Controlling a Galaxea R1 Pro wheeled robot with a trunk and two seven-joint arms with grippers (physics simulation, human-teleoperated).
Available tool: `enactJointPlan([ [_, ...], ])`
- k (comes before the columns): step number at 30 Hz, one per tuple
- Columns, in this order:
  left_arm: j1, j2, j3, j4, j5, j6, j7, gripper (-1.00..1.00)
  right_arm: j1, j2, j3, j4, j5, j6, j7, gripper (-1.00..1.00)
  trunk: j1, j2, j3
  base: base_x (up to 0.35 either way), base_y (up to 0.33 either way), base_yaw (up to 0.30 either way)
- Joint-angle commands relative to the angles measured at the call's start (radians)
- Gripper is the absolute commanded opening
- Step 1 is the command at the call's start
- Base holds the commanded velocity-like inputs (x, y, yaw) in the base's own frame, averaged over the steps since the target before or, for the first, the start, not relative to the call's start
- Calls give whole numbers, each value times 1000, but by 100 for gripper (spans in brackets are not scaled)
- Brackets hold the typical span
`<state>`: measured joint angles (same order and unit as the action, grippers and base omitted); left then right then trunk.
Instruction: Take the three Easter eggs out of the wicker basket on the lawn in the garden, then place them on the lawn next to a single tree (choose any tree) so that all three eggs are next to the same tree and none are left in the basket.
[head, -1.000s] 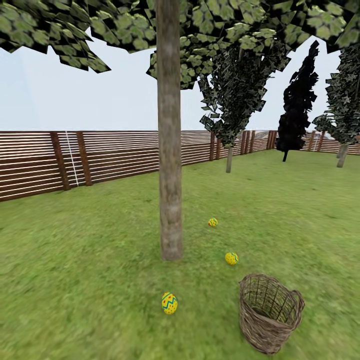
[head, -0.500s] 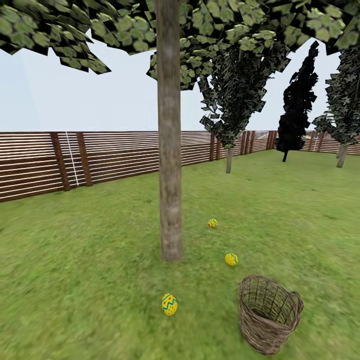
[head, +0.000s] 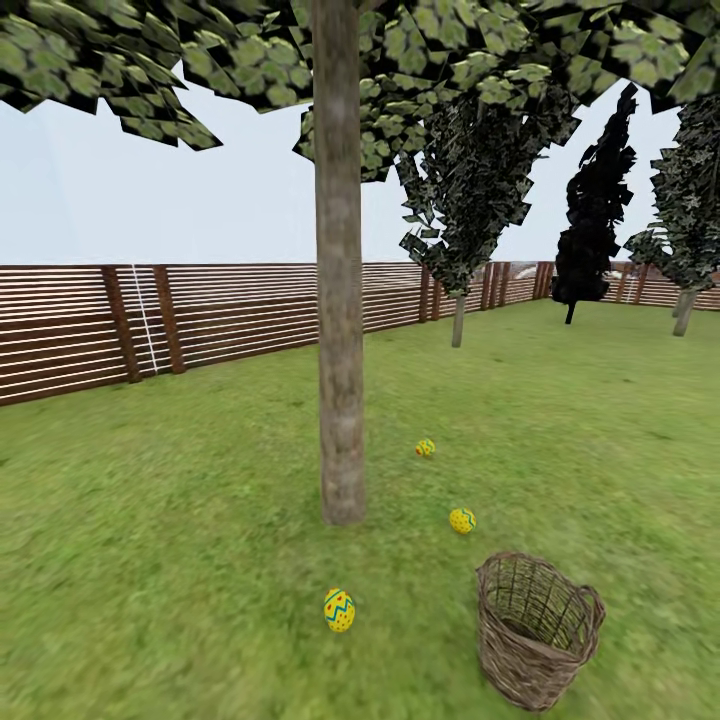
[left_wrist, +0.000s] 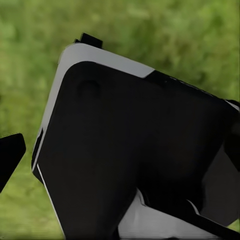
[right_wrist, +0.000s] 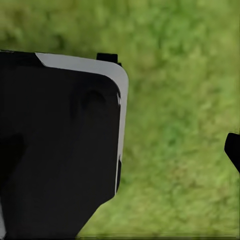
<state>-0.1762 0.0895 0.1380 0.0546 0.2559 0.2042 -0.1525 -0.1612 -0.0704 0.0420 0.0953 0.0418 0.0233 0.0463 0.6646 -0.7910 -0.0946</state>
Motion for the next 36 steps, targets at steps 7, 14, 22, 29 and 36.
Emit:
enactJointPlan([
  [7,11,-5,8,2,3,3,-2,100,24,6,4,1,4,-7,3,100,-27,48,21,0,0,0],
  [14,24,-8,8,2,3,2,-2,100,34,15,4,1,4,-8,3,100,-54,97,42,0,0,0],
  [22,27,-13,8,2,3,1,-2,100,40,14,4,1,4,-18,3,100,-84,153,68,0,0,0],
  [29,27,-13,8,2,3,1,-2,100,41,14,4,1,4,-20,3,100,-111,202,89,0,0,0],
  [36,28,-16,8,2,3,1,-2,100,45,15,4,1,4,-20,2,100,-138,251,111,0,0,0],
])
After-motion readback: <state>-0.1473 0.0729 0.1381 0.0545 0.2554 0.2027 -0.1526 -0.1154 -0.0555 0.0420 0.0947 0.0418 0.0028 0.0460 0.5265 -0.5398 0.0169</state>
